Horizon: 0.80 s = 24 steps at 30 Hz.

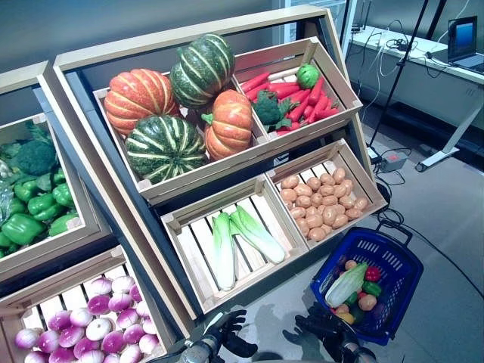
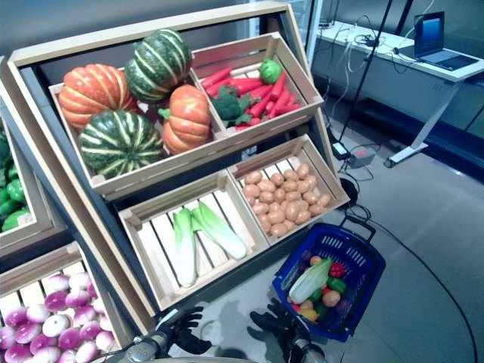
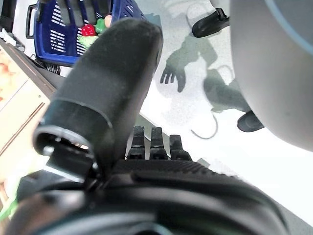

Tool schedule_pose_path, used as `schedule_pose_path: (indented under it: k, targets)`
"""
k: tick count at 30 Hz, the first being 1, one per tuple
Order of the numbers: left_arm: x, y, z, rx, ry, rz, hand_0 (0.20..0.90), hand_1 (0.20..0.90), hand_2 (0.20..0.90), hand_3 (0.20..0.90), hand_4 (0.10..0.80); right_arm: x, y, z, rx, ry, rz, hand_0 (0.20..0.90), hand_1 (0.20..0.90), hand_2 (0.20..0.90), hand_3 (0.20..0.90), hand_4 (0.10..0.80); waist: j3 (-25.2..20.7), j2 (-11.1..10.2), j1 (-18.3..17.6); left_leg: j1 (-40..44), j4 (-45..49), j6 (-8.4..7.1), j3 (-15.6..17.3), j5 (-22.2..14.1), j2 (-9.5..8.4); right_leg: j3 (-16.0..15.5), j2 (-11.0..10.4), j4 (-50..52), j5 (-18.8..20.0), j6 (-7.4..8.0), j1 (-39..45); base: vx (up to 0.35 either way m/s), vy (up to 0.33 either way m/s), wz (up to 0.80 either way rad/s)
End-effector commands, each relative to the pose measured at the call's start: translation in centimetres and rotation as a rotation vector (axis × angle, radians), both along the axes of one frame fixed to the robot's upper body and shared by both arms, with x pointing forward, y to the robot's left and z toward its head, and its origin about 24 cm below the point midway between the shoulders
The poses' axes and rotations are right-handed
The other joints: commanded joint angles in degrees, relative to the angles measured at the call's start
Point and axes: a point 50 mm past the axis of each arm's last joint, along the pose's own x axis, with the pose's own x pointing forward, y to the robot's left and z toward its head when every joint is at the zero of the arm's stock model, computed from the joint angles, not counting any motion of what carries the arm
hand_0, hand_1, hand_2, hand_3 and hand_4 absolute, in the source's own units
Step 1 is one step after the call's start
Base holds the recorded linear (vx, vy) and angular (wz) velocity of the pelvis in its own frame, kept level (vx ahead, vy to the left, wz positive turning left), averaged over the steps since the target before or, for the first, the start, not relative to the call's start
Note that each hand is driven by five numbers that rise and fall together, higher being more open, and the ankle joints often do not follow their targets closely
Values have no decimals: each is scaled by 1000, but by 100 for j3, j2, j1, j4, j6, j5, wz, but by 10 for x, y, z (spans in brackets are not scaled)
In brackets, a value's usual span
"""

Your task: Put vegetables into the basket

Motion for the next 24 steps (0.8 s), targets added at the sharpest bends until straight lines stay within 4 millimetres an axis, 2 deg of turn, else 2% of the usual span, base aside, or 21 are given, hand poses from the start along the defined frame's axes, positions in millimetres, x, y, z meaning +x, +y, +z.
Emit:
schedule_pose_path:
  k: [1,5,8,13,15,17,18,20,21,23,24]
  targets:
    - [31,-12,11,-23,-104,-109,900,900,900,900,800,35,26,9,62,-91,5,900,900,900,900,800,120,-241,83,-16,13,38,108,93,-52,441,-201,54,397,-242,13,0,0,0]
    - [36,-15,15,-83,-140,-115,900,900,900,900,800,34,25,8,56,-83,-6,900,900,900,900,800,134,-243,87,0,13,51,102,89,-52,443,-200,58,410,-247,5,0,0,0]
    - [51,-21,28,-198,-220,-103,900,900,900,900,800,35,21,9,48,-94,-15,900,900,900,900,800,184,-226,82,9,13,43,104,91,-48,443,-200,61,431,-246,-9,0,0,0]
    - [78,-19,56,-340,-369,-33,900,900,900,900,800,47,17,18,30,-155,-6,900,900,900,900,800,280,-196,80,-12,13,44,89,103,-53,455,-194,96,439,-263,-61,0,0,0]
    - [98,-9,86,-427,-525,49,900,900,900,900,800,54,15,27,48,-217,-48,900,900,900,900,800,327,-183,102,-24,13,63,57,96,-74,420,-196,110,428,-279,-65,0,0,0]
    - [106,2,105,-434,-633,104,900,900,900,900,800,54,14,32,56,-248,-73,900,900,900,900,800,340,-171,128,-40,13,75,32,95,-88,392,-205,136,410,-287,-76,0,0,0]
    - [107,5,108,-433,-645,116,900,900,900,900,800,54,14,32,56,-252,-76,900,900,900,900,800,342,-170,132,-45,13,77,28,97,-90,387,-208,144,406,-289,-79,-10,32,1]
    - [117,30,140,-327,-862,234,900,900,900,900,800,53,11,37,32,-290,-73,900,900,900,900,800,375,-165,199,-79,13,90,-10,109,-120,297,-241,197,385,-301,-103,-14,35,3]
    - [118,33,143,-311,-880,254,900,900,900,900,800,52,11,37,28,-293,-72,900,900,900,900,800,377,-166,207,-82,13,91,-17,111,-125,286,-246,203,383,-304,-106,-7,35,5]
    - [124,49,168,-215,-1038,325,900,900,900,900,800,51,9,38,20,-302,-75,900,900,900,900,800,393,-178,269,-86,13,96,-69,132,-161,212,-277,310,316,-333,-123,4,36,12]
    - [125,51,170,-206,-1051,331,900,900,900,900,800,51,9,38,21,-302,-77,900,900,900,900,800,396,-181,273,-86,19,96,-75,133,-165,203,-281,337,300,-339,-129,15,40,19]
